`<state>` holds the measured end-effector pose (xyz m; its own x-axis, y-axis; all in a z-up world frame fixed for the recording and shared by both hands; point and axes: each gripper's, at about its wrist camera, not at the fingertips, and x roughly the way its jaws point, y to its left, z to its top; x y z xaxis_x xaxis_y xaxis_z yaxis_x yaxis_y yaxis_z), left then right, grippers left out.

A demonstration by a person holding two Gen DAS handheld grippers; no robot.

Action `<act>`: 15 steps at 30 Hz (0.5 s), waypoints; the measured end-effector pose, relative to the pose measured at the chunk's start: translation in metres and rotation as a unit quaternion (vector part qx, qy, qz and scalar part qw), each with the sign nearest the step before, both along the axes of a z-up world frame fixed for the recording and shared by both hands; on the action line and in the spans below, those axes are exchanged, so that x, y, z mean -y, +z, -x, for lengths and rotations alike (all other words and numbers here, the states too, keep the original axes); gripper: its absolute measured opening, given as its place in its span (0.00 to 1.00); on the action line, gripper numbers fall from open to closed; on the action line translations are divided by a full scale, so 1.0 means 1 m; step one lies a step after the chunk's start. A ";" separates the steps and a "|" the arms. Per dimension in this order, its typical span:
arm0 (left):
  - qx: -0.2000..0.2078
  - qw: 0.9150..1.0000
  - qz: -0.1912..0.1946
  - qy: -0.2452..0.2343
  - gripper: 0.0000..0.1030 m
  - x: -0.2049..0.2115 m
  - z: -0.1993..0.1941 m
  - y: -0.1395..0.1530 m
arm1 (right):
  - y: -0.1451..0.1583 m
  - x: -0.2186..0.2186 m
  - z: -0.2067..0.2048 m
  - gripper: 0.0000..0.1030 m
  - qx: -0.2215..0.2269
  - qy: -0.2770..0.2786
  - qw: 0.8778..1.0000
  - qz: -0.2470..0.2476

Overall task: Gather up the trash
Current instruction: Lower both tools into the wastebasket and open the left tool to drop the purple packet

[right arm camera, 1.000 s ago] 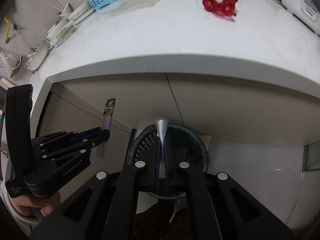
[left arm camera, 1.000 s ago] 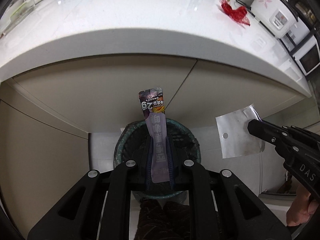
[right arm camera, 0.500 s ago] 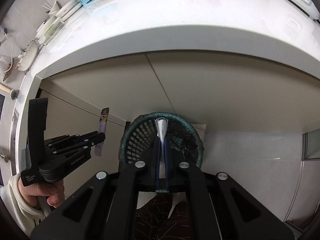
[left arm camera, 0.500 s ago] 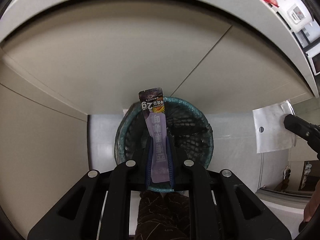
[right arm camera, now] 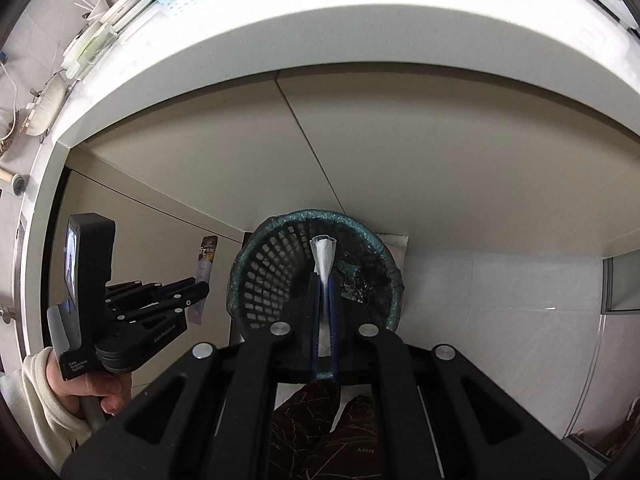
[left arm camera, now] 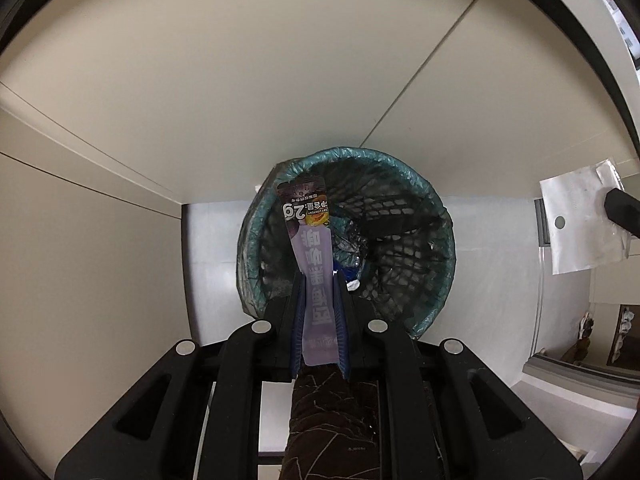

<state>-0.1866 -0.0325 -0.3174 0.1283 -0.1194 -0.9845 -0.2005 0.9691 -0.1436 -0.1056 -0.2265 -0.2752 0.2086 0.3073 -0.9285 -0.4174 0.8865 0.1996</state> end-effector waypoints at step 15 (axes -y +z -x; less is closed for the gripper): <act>-0.015 0.998 0.019 -0.061 0.13 0.044 -0.005 -0.019 | -0.012 0.011 0.016 0.03 -0.007 -0.010 1.000 0.024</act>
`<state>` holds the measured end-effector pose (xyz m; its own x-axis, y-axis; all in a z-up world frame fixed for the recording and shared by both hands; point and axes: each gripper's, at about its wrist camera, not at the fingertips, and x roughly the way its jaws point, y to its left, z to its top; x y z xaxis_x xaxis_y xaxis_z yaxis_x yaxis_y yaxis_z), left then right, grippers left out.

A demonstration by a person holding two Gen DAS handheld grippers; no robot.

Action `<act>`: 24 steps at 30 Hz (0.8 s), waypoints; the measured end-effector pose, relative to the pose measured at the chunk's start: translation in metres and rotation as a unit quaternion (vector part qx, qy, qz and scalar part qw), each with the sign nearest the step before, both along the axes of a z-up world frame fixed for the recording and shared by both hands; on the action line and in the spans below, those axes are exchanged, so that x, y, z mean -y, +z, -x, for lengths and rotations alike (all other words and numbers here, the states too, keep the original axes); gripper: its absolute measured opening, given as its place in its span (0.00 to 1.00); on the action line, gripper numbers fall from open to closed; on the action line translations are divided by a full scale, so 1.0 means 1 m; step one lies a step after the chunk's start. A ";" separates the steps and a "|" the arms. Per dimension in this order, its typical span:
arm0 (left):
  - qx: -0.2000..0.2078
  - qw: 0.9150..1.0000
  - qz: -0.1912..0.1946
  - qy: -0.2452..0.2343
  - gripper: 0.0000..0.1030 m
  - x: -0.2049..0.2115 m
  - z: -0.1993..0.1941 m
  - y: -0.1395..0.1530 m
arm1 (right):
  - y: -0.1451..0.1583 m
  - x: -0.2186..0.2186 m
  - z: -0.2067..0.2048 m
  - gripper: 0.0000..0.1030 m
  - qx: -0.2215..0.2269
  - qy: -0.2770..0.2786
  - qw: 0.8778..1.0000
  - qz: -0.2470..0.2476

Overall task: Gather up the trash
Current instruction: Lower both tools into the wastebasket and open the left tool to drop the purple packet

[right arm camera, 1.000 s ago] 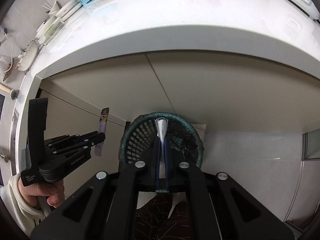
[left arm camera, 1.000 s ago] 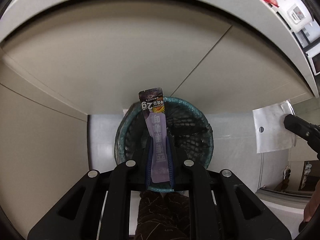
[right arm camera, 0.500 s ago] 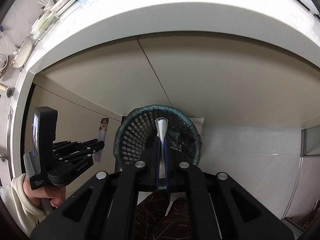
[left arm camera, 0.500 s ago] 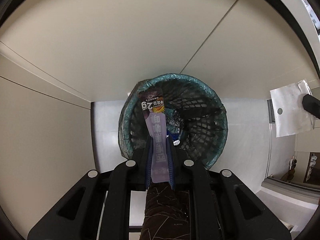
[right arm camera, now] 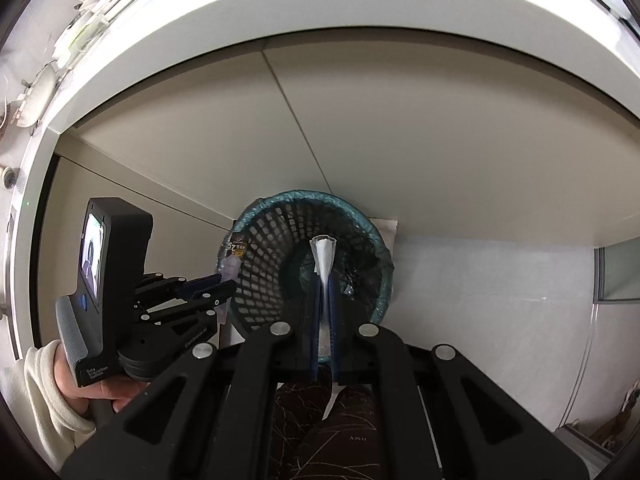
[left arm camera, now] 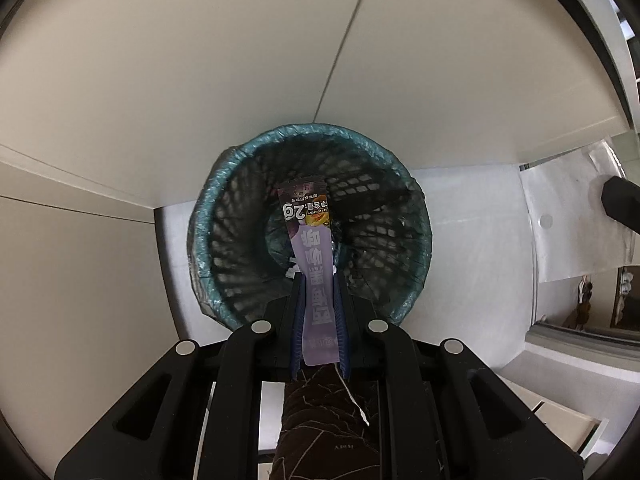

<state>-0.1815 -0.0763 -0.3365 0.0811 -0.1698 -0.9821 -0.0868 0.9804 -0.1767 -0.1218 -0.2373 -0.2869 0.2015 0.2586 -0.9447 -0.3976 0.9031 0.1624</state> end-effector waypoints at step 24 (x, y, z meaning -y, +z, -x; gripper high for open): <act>-0.007 1.000 -0.008 -0.015 0.27 0.011 -0.004 -0.014 | -0.004 0.014 -0.002 0.03 -0.016 -0.020 1.000 -0.001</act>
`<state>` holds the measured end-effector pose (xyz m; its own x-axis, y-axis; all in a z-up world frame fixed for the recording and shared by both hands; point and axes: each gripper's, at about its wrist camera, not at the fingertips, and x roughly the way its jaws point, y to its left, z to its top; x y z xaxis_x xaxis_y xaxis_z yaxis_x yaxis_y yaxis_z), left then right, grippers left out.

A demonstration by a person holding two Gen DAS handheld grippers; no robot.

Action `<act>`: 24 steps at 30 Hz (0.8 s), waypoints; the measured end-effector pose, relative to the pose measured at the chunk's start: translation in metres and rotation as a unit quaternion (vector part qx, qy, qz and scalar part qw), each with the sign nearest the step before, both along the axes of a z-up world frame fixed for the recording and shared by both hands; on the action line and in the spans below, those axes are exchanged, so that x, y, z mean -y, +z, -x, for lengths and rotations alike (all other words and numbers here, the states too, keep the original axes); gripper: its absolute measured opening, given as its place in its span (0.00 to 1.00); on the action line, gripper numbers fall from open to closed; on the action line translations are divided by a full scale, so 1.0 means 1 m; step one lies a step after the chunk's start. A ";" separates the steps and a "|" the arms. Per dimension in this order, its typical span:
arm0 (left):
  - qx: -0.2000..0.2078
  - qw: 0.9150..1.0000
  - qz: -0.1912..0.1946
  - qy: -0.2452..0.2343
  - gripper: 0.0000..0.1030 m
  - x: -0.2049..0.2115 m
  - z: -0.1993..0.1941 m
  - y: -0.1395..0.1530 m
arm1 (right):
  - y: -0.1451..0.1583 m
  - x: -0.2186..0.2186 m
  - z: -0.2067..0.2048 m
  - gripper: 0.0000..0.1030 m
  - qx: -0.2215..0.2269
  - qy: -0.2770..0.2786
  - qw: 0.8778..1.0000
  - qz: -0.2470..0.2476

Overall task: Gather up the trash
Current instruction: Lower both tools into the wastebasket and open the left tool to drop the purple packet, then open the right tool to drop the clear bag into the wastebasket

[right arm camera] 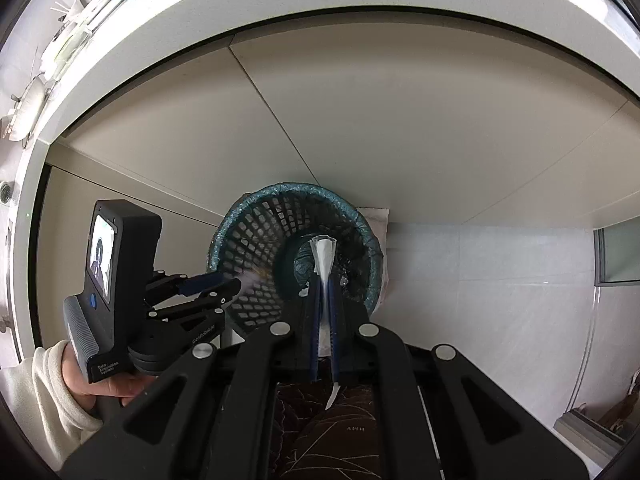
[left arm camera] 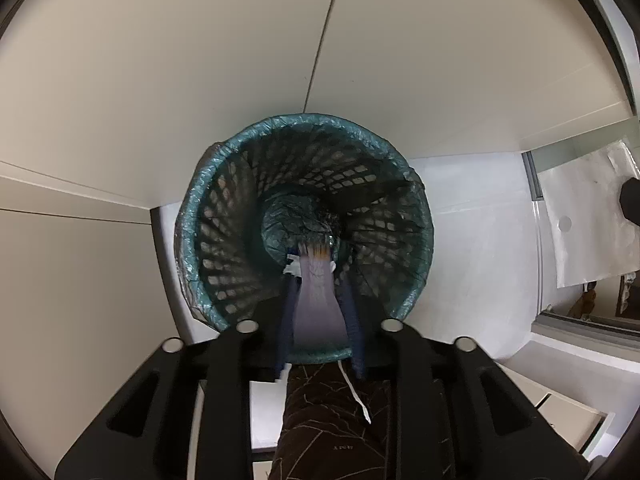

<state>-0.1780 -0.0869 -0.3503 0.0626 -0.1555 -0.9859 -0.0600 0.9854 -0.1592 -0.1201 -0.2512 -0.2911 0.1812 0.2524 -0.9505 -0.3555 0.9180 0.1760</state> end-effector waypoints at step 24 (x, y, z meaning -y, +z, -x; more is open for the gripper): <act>0.080 0.988 -0.024 0.132 0.86 -0.090 0.029 0.060 | -0.028 -0.062 -0.007 0.03 -0.034 0.053 0.998 -0.032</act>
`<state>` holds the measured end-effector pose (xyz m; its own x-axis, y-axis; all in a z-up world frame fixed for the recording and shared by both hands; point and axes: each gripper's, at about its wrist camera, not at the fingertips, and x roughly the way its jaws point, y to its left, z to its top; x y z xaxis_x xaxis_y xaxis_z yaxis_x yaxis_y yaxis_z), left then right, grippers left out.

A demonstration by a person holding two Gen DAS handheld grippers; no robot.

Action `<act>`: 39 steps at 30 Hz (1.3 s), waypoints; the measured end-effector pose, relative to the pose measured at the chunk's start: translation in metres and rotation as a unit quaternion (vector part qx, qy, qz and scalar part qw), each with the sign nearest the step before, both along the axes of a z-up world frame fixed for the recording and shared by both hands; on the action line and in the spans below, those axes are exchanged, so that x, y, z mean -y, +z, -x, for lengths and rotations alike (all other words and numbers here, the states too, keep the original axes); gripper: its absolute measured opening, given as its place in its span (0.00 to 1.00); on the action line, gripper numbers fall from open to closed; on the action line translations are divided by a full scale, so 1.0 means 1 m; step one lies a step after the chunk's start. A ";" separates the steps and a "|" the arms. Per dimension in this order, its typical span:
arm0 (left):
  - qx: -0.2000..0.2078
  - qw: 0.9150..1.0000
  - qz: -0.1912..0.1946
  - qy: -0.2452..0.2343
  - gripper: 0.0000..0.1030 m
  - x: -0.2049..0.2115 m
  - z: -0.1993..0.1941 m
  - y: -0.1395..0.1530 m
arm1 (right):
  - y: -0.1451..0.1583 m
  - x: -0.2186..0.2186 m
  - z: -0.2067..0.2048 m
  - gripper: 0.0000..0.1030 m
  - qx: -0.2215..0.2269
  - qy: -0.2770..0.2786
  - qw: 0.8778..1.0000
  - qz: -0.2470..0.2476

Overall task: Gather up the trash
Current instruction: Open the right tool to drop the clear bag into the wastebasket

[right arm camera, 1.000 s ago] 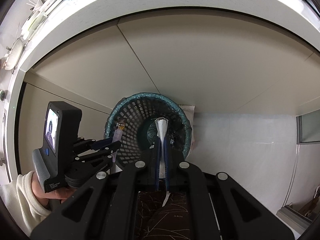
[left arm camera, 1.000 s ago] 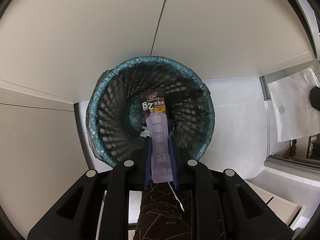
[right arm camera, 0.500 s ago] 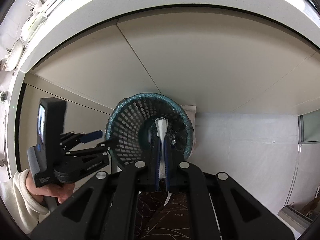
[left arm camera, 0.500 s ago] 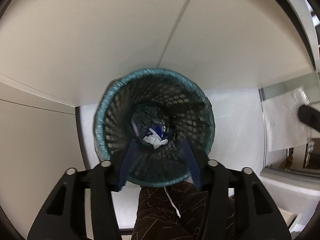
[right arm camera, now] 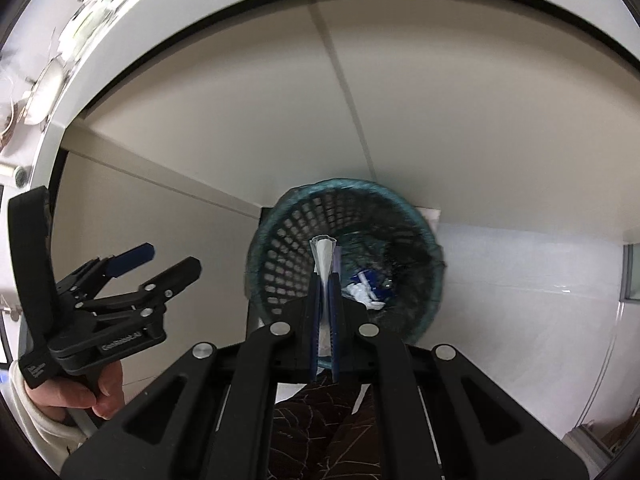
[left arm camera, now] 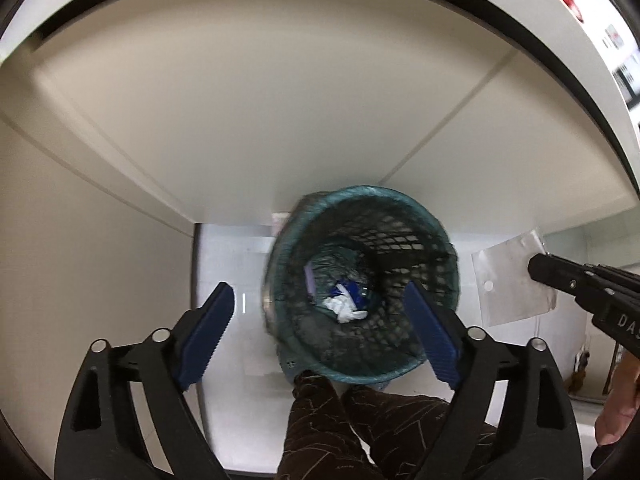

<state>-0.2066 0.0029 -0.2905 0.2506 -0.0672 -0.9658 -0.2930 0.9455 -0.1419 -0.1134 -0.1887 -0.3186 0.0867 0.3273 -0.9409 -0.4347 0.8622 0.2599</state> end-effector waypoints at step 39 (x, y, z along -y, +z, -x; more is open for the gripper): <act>-0.008 0.999 0.027 0.044 0.94 -0.050 0.017 -0.012 | -0.072 -0.074 0.016 0.14 0.010 0.068 0.996 0.053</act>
<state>-0.2237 0.0524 -0.3027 0.2430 -0.0971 -0.9651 -0.3767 0.9074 -0.1861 -0.1293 -0.1151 -0.3904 0.0677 0.2354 -0.9695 -0.5536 0.8173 0.1598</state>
